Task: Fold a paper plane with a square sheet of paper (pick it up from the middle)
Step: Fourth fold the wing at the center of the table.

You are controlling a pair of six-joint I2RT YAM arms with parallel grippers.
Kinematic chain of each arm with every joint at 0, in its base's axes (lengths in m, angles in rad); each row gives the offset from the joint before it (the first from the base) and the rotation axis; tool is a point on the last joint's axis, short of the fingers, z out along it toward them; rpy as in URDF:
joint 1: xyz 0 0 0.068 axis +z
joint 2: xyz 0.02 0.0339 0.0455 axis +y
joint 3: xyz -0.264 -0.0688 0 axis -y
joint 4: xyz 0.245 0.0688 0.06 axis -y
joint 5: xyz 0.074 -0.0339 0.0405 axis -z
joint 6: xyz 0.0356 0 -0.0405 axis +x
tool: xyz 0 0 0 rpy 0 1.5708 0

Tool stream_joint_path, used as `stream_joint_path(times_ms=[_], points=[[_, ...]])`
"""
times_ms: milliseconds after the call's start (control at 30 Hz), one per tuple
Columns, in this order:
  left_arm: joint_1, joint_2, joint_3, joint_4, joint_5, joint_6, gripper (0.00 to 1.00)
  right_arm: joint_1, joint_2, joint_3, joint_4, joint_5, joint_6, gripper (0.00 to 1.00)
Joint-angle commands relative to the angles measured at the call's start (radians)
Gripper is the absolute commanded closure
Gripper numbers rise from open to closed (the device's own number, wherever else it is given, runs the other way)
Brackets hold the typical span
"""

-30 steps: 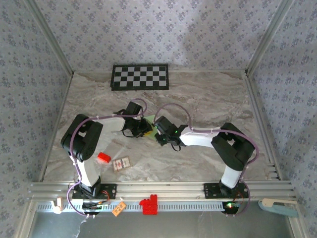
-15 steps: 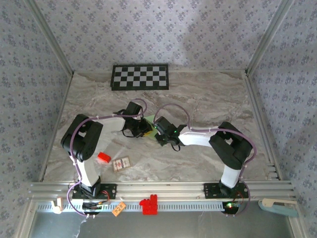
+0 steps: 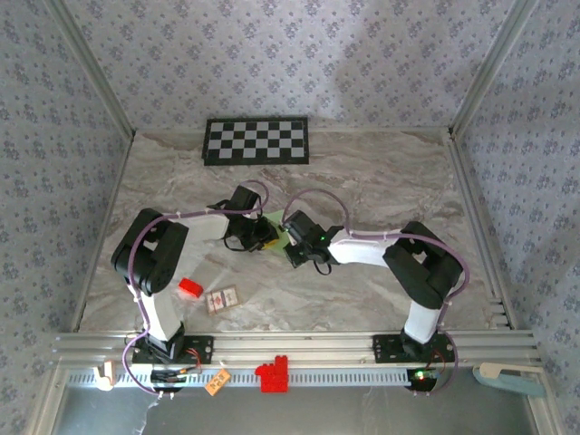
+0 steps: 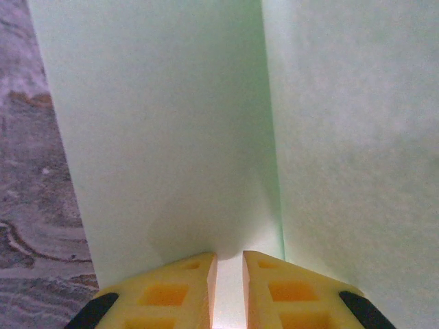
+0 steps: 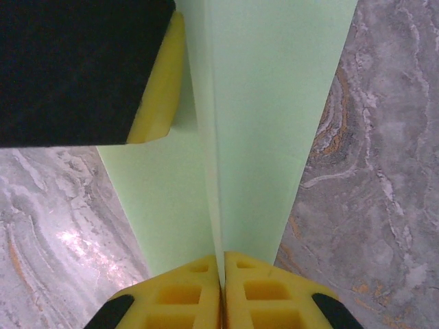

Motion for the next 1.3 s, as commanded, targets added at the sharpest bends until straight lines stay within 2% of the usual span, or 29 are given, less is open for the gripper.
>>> stream_joint_path(times_ms=[0,367,633,867,1267], points=[[-0.007,0.010,0.006,-0.072,-0.029,0.003,0.81,-0.018,-0.007,-0.020,0.022,-0.071,-0.005,0.91],[-0.008,-0.003,0.005,-0.077,-0.035,0.007,0.81,-0.056,0.014,-0.036,0.048,-0.208,0.023,0.91],[-0.005,-0.074,0.004,-0.068,-0.049,0.019,0.81,-0.095,0.042,-0.051,0.073,-0.312,0.066,0.93],[-0.003,-0.113,-0.051,0.043,-0.020,0.024,0.81,-0.141,0.063,-0.077,0.114,-0.410,0.113,0.93],[-0.001,-0.108,-0.129,0.252,0.075,0.018,0.70,-0.184,0.080,-0.093,0.148,-0.491,0.143,0.92]])
